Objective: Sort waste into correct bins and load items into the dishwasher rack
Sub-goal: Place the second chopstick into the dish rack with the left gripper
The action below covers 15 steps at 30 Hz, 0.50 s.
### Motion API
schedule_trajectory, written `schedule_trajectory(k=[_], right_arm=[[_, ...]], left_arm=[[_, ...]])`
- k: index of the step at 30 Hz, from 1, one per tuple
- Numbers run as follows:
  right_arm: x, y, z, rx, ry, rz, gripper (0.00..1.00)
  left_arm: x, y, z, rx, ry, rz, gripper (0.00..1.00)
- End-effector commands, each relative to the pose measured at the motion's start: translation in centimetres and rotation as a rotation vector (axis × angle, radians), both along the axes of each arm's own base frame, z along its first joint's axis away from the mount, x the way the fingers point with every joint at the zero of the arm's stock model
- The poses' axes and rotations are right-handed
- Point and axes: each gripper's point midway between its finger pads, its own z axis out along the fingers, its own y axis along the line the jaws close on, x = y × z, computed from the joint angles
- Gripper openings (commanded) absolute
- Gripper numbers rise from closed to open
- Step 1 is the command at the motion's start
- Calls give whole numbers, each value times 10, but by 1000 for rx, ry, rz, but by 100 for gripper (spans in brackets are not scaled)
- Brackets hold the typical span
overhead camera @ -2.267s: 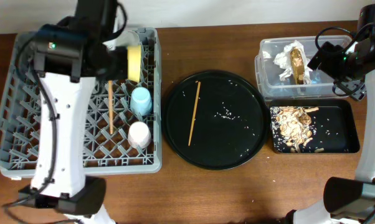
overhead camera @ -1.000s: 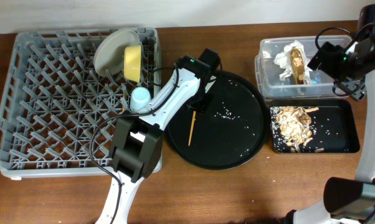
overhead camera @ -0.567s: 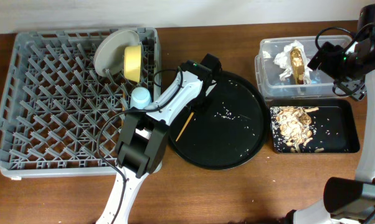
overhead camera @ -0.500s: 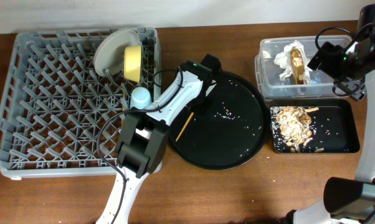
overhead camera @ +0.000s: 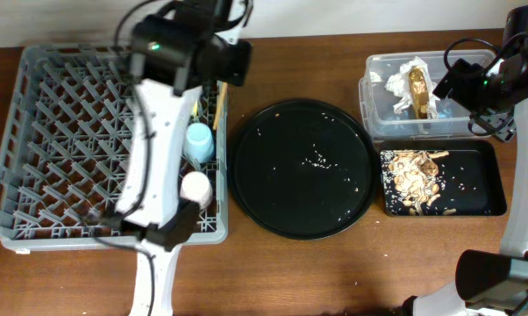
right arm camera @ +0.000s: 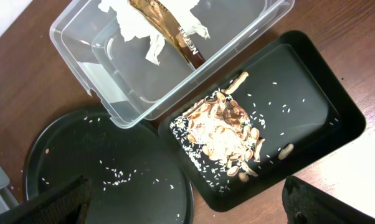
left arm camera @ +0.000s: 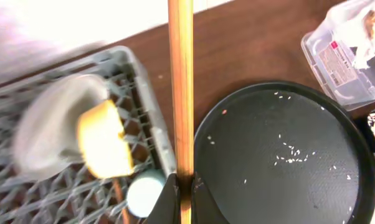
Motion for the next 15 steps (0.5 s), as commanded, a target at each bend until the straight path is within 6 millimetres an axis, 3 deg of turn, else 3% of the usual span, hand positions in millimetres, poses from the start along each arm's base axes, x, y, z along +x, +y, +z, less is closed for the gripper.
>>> schedule_trajectory(k=[1,4,7,11,13,15], right_arm=[[0,-2,0,-9,4,-9,98],[0,-2,0,-9,4,-9,98],[0,-2,0,-9,4,-9,98],[0,-2,0,-9,4,-9,98],[0,-2,0,-9,4,-9,99],[0,-2,0,-9,4,-9,98]], left_arm=[[-38,50,38,18,-22,116,0],[-57,92,-8,98,165,232,0],[-56,124,-75,167,354,320,0],[-38,142,-155,181,422,368,0],[-36,151,-186,181,438,391,2],[-35,160,-205,177,445,412,12]])
